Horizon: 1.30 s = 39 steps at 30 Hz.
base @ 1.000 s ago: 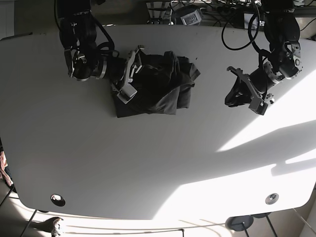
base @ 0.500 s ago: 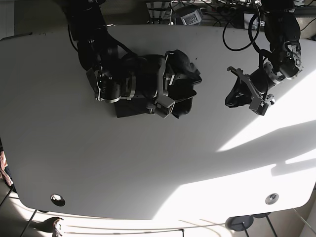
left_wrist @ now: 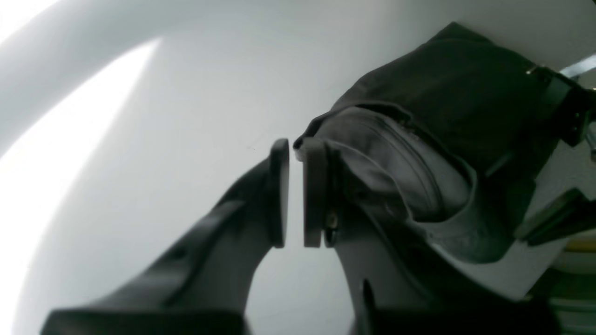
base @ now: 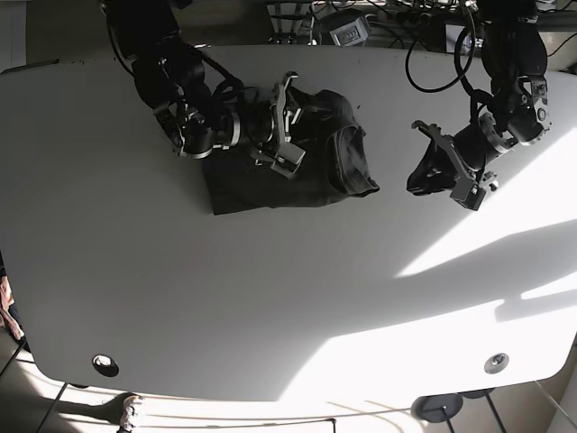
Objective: Fold the T-shirt properly
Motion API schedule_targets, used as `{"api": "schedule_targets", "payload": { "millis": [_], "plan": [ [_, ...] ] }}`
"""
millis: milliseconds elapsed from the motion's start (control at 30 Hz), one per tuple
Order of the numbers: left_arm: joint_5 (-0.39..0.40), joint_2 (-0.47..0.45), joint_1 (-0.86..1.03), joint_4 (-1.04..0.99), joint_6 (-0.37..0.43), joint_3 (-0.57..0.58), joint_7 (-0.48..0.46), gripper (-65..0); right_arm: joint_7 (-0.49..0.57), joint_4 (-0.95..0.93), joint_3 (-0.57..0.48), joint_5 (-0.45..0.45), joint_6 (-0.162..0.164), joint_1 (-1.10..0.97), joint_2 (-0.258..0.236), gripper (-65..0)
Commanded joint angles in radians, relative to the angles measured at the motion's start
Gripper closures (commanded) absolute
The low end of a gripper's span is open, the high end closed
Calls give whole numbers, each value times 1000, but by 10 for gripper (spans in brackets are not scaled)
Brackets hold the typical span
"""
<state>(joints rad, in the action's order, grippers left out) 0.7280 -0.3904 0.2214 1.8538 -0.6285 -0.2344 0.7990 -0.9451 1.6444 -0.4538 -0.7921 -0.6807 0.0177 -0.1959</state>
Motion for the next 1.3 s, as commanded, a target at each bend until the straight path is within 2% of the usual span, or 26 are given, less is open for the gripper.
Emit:
{"api": "schedule_targets", "payload": {
  "millis": [33,100,167,333,433,500,567,633,667,700,733,767,833,967,1100,1200,1300],
  "plan": [
    [18,-9,-9,40,3,40,-22,-43,24,18,-35,35,-7,20,26,-246],
    [18,-9,-10,62,3,109,-22,-43,24,32,2,55,-6,12,31,-246],
    [18,-9,-12,62,5,160,-22,-43,24,75,76,30,-9,3,3,-246],
    [18,-8,-14,60,5,321,-26,-43,24,144,361,-54,-12,-8,-76,-246],
    [17,8,-12,56,5,416,-26,-43,22,107,487,-34,-9,35,-89,-254],
    [0,46,-7,56,5,464,-26,-43,22,38,507,32,-14,84,-90,-249],
    [-78,83,-3,53,6,502,-26,-43,42,-34,502,144,-17,129,-83,-243],
    [-186,121,26,53,6,537,-23,-43,113,-97,497,248,-17,150,-67,-178],
    [-256,144,51,53,5,544,-23,-43,179,-145,499,322,-17,156,-47,-95],
    [-301,160,65,51,3,544,-23,-43,220,-186,497,362,-17,161,-44,-49],
    [-333,167,72,47,0,541,-25,-43,254,-227,497,399,-17,179,-41,-33],
    [-351,169,74,33,-3,536,-25,-43,281,-276,497,425,-17,195,-38,-46],
    [-354,166,72,-4,-3,521,-25,-42,337,-369,499,461,-17,212,-37,-75],
    [-354,164,66,-89,-3,444,-26,-40,484,-502,499,509,-17,216,-37,-75],
    [-356,163,46,-168,-4,386,-28,-42,576,-571,501,524,-17,209,-46,-73],
    [-362,153,-4,-248,-4,381,-28,-42,593,-570,507,524,-17,176,-49,-73],
    [-357,138,-78,-317,-4,384,-28,-42,595,-568,508,517,-17,166,-76,-71]
  ]
}}
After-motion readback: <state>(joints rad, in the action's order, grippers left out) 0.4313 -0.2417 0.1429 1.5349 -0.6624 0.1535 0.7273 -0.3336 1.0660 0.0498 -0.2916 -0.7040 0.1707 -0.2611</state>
